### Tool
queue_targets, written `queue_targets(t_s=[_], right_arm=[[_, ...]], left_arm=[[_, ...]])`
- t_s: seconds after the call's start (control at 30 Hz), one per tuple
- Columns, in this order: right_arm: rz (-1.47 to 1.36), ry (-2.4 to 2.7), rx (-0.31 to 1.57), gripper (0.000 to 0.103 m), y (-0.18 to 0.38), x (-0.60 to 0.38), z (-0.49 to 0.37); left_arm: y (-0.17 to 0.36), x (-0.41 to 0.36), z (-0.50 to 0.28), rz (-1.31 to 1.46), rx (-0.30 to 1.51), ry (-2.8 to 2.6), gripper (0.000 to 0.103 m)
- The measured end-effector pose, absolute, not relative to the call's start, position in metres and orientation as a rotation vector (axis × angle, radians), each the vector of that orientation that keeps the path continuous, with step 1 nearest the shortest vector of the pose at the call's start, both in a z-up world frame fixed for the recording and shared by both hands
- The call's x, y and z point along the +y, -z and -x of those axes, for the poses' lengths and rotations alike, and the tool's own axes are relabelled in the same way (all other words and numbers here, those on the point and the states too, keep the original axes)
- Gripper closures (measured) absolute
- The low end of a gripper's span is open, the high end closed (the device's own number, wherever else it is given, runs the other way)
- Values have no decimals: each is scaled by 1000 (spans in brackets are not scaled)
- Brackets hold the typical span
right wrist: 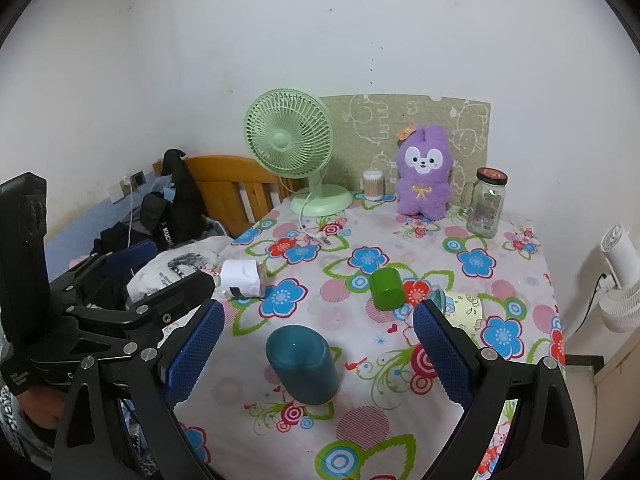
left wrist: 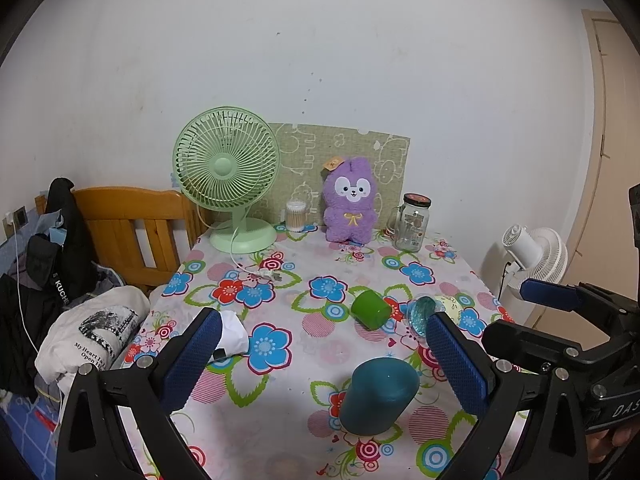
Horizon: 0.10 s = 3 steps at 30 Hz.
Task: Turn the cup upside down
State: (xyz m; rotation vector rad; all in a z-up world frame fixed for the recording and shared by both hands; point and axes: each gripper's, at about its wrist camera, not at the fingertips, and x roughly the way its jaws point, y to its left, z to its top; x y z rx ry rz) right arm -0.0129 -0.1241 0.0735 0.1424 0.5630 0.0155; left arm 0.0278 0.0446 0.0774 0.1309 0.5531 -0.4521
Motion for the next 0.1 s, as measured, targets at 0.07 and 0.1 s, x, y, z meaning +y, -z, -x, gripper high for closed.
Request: queue_targets(t_s=[0.07, 0.1], right_arm=[[-142, -17, 562, 6, -73, -123, 13], [-141, -18, 562, 6, -73, -123, 13]], left_arm=[[-77, 45, -28, -131, 552, 450, 0], [-77, 45, -28, -132, 553, 450, 0]])
